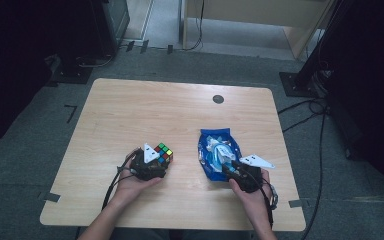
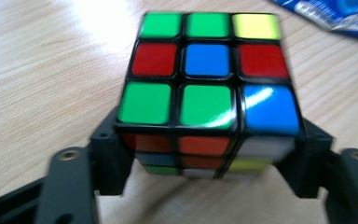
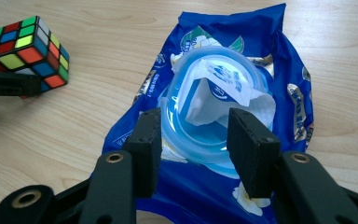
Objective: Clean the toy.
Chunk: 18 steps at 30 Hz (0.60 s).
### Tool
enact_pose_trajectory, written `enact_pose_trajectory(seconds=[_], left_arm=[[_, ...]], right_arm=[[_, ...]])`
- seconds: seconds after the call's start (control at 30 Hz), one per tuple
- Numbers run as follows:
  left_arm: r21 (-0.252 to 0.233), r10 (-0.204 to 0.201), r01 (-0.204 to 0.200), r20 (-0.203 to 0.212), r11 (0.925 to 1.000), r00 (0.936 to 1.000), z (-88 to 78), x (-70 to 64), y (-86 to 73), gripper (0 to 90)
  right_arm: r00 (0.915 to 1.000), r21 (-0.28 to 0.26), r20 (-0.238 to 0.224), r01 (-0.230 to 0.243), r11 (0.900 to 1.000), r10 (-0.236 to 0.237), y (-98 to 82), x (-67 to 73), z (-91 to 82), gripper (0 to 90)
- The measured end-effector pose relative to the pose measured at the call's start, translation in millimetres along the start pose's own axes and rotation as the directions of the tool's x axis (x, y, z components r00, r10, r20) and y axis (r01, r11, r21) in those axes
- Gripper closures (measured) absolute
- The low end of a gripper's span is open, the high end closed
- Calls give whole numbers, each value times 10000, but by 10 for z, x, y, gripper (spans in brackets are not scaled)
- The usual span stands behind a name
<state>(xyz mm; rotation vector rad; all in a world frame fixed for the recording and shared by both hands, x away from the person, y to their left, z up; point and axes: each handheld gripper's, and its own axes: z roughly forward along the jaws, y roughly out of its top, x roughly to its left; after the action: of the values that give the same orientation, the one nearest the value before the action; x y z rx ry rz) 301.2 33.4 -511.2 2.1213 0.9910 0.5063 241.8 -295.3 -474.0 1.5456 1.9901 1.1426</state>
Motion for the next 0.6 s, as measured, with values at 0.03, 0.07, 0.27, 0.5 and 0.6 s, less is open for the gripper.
enact_pose_trajectory(seconds=[0.03, 0.07, 0.27, 0.5, 0.6], left_arm=[[-101, -25, 26, 82, 9999, 10000, -33, -18, -9, 325], [-85, 29, -30, -62, 10000, 10000, -65, -59, -34, 315], [478, -612, 632, -425, 9969, 9972, 35, -115, -24, 202], [729, -1075, 1109, -489, 9912, 9930, 125, -80, 66, 305], [723, -907, 941, -490, 9929, 9947, 138, -84, 90, 334]], right_arm=[[10000, 0, 0, 0, 10000, 0, 0, 0, 0, 562], [10000, -58, -7, -22, 10000, 22, 2, -5, -6, 560], [9999, -56, 43, -124, 9999, 124, 6, -21, 8, 552], [9998, -33, 181, -32, 10000, 32, -6, -16, 25, 563], [9995, 48, 319, -64, 10000, 62, -7, -17, 30, 574]])
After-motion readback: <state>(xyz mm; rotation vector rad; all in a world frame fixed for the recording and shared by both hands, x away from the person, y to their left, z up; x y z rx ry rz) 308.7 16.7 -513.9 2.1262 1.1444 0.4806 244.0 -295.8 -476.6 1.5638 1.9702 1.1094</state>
